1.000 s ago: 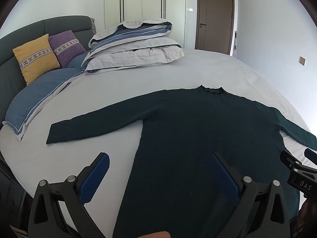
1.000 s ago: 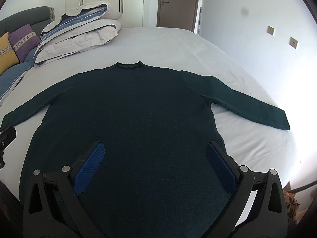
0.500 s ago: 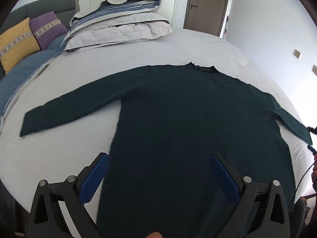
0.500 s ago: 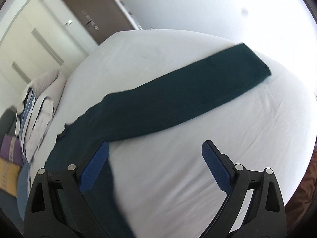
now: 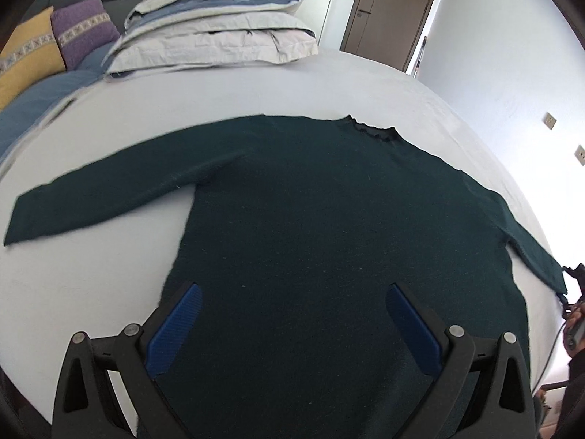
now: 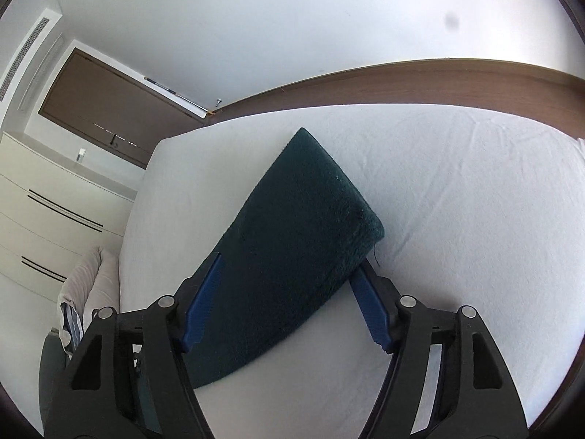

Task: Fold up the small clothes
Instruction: 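Grasp the cuff of a green sweater sleeve with the right tool, then fold the held sleeve across the sweater chest with the right tool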

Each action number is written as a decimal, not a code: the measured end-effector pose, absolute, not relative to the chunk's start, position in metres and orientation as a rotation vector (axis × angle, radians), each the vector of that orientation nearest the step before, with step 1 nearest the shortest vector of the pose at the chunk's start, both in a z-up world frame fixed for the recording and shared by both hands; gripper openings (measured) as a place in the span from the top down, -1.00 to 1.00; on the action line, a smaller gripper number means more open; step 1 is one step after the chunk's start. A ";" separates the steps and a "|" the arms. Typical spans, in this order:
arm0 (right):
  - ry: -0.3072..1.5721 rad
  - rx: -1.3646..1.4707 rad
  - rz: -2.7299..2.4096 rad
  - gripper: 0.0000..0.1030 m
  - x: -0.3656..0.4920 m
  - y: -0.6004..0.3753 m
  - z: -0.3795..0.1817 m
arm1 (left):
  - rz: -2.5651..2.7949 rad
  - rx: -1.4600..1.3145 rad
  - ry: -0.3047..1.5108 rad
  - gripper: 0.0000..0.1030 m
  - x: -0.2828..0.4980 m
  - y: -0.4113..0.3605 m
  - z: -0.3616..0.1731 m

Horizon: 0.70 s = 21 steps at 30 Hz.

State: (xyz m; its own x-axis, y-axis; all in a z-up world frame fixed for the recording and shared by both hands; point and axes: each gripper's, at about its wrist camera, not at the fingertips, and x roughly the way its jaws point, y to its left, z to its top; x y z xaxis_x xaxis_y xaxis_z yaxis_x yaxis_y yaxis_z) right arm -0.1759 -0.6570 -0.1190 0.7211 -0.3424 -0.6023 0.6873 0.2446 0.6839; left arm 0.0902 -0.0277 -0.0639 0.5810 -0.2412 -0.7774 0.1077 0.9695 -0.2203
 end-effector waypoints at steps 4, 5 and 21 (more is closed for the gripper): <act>0.396 1.104 -0.787 0.75 -0.166 -0.675 -0.121 | -0.254 -0.228 0.945 -0.82 0.096 -0.019 -0.067; 0.417 1.077 -0.795 0.81 -0.158 -0.676 -0.118 | -0.262 -0.256 0.952 -0.75 0.098 -0.015 -0.069; 0.628 0.538 -0.107 0.87 0.144 -0.412 -0.031 | -0.305 -0.518 0.898 -0.63 0.122 0.048 -0.063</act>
